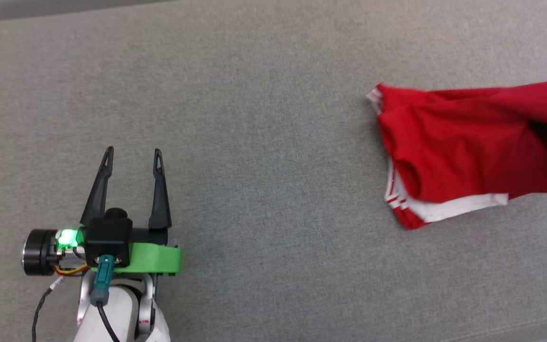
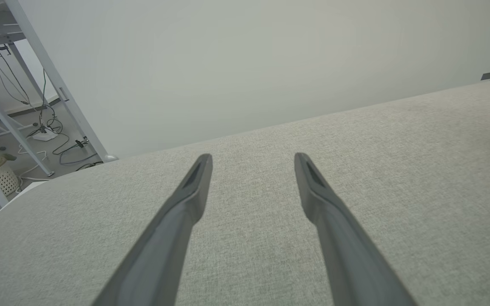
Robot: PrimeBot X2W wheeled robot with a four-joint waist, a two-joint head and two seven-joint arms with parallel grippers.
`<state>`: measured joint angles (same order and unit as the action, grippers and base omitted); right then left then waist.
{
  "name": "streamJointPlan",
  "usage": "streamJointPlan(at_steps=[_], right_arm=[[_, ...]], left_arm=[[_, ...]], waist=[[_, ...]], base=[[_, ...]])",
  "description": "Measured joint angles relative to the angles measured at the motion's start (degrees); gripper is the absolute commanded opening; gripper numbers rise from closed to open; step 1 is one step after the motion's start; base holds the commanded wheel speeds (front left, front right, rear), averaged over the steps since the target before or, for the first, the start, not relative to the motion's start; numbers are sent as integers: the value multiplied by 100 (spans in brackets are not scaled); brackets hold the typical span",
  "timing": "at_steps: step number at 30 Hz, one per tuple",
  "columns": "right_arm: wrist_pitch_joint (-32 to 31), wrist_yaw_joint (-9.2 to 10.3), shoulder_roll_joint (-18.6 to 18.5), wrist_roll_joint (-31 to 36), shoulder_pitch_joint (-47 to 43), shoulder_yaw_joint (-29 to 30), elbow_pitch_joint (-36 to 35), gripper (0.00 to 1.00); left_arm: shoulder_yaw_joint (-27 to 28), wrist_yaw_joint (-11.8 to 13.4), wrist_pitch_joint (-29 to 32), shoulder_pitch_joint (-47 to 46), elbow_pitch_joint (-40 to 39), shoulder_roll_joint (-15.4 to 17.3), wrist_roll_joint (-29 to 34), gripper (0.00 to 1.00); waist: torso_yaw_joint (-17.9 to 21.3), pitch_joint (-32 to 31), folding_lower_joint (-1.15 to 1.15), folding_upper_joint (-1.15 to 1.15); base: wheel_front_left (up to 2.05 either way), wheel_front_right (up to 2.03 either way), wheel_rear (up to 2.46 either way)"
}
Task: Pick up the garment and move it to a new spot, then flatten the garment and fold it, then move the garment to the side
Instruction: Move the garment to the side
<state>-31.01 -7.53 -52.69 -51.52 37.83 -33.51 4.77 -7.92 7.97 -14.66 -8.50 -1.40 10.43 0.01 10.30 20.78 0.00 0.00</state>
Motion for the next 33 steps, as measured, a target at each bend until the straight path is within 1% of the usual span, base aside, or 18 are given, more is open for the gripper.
streamJointPlan(at_steps=[5,10,12,17,20,23,24,25,29,31,33], right_arm=[[1,-1,-263,77,312,182,734,0],[97,-1,-379,331,661,332,1492,0],[126,-1,-342,354,800,488,1831,0],[311,-2,-347,867,1111,638,2374,0],[363,-1,-281,1014,1229,789,2733,0],[480,-1,-134,1123,1323,927,2986,0],[563,-1,-69,1198,1352,970,3073,15],[608,-1,109,1424,1399,1042,3321,100],[825,-1,207,1690,1398,1125,3428,100],[1102,-1,190,1923,1391,1107,3314,100],[1473,-1,258,2000,1390,1274,3196,100]], left_arm=[[-10,-18,0,-199,-122,86,9,100],[-12,-16,0,-328,-224,165,54,100],[-14,-16,0,-377,-274,194,59,100],[-26,18,0,-448,-364,227,60,100],[-34,42,0,-460,-402,237,60,100],[-46,75,0,-464,-408,249,60,100],[-53,87,0,-465,-404,252,60,100],[-78,97,1,-464,-361,248,59,100],[-97,163,1,-442,-285,215,43,100],[-113,180,0,-406,-263,198,30,100],[-116,209,0,-310,-242,166,-20,100]], waist=[[101,406,0,0],[124,755,0,0],[120,890,-1,0],[81,1140,-1,0],[40,1235,-1,0],[-2,1291,-1,0],[-14,1296,-1,0],[-34,1236,-1,0],[-62,1020,-1,0],[-83,882,0,0],[-112,715,0,0]], base=[[0,0,0],[0,0,0],[0,0,0],[0,0,0],[0,0,0],[0,0,0],[0,0,0],[0,0,0],[0,0,0],[0,0,0],[0,0,0]])
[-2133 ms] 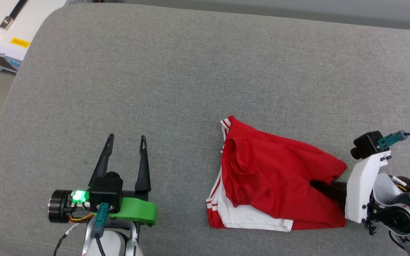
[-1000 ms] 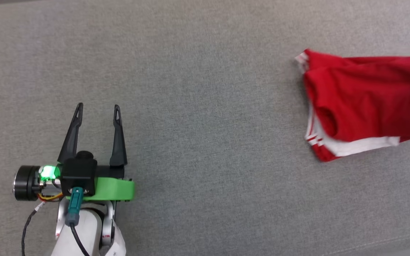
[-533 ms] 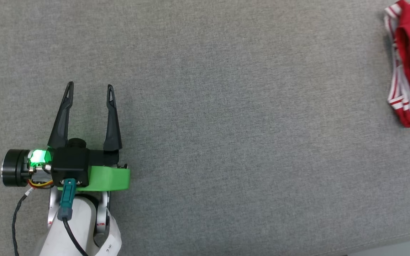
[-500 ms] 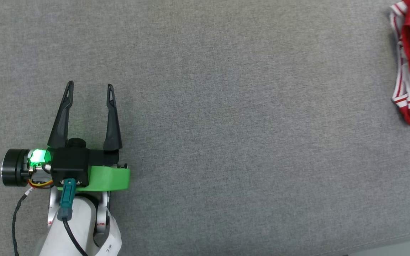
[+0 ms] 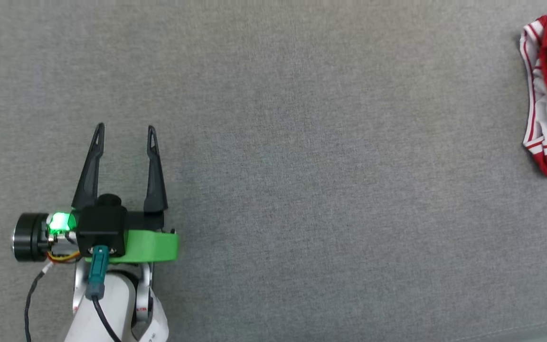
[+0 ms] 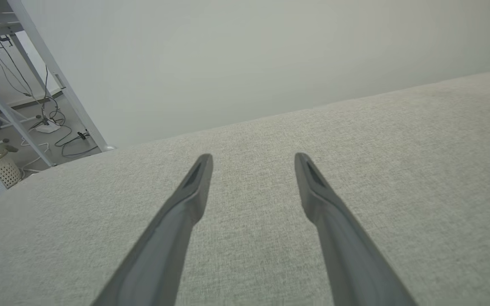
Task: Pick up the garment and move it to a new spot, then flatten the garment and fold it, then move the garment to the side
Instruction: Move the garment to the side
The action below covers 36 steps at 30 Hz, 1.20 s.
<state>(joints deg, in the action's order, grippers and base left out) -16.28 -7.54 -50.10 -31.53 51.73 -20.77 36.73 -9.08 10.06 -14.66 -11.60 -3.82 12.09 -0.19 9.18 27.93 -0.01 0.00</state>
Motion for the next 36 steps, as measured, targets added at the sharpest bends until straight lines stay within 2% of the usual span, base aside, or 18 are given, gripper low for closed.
streamJointPlan(at_steps=[6,11,14,22,26,29,36], right_arm=[[1034,0,359,337,-257,312,-536,100],[2396,0,951,664,-616,943,-1105,100],[2856,0,1333,940,-1005,1192,-1415,100],[3076,0,2652,1451,-2129,1779,-2636,100],[3094,0,3265,1651,-2787,1833,-3056,100],[3094,0,3582,1727,-3309,1803,-3158,100],[3093,0,4032,1894,-4210,1904,-3271,100]], left_arm=[[45,66,1,456,54,-40,-148,100],[135,109,0,708,46,-78,-193,100],[174,122,0,810,34,-91,-233,100],[209,118,0,951,51,-136,-282,100],[200,76,0,978,103,-185,-292,100],[186,40,1,1027,154,-225,-322,100],[163,-60,0,1108,307,-268,-353,100]], waist=[[-91,-507,0,0],[-208,-915,1,0],[-303,-1125,1,0],[-643,-1552,1,0],[-780,-1736,1,0],[-872,-1886,1,0],[-996,-2186,1,0]], base=[[0,0,0],[0,0,0],[0,0,0],[0,0,0],[0,0,0],[0,0,0],[0,0,0]])
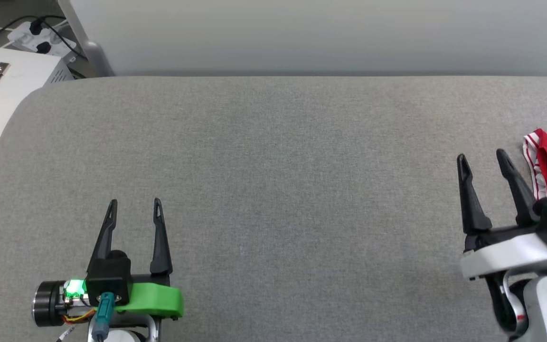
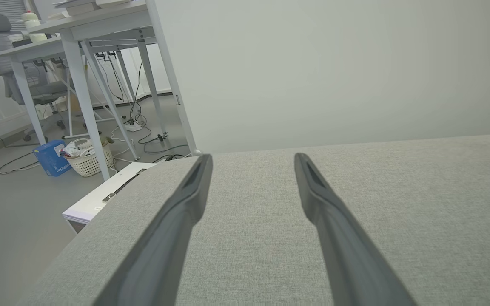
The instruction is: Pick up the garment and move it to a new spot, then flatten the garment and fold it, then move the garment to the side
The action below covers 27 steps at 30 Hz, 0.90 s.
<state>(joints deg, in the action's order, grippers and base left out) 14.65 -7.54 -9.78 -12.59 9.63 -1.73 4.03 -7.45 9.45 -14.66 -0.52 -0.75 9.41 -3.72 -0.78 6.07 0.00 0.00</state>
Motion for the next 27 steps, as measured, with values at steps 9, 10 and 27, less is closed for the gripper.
streamJointPlan(at_steps=[9,10,27], right_arm=[[1,0,323,71,-970,204,-202,100],[1,0,348,86,-1048,227,-225,100],[-24,0,454,131,-1401,294,-307,0]], left_arm=[[-27,-122,0,227,172,-45,-119,100],[-26,-124,0,250,189,-46,-136,100],[23,-223,15,310,294,-46,-179,0]], waist=[[-32,-336,0,0],[-33,-359,0,0],[-38,-390,0,0]], base=[[0,0,0],[0,0,0],[0,0,0]])
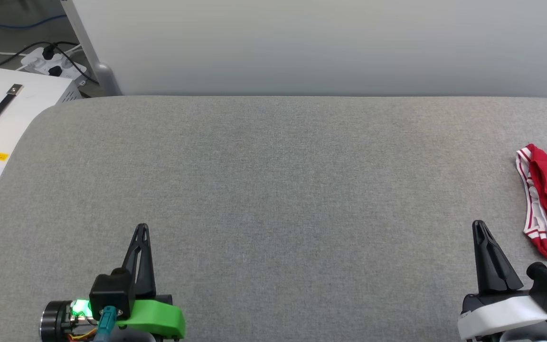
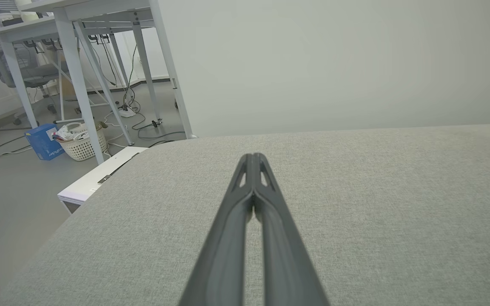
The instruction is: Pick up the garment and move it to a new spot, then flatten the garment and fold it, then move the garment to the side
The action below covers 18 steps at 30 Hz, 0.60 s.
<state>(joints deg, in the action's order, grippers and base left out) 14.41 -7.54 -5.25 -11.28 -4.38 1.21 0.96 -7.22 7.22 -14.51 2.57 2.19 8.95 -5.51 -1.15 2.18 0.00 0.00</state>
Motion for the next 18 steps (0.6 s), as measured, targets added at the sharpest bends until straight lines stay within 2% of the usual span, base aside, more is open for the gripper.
streamJointPlan(at_steps=[18], right_arm=[[-188,0,25,122,6,-7,-1,0]], left_arm=[[85,-91,204,-3,-19,-58,42,0]], waist=[[17,-32,0,0]], base=[[0,0,0]])
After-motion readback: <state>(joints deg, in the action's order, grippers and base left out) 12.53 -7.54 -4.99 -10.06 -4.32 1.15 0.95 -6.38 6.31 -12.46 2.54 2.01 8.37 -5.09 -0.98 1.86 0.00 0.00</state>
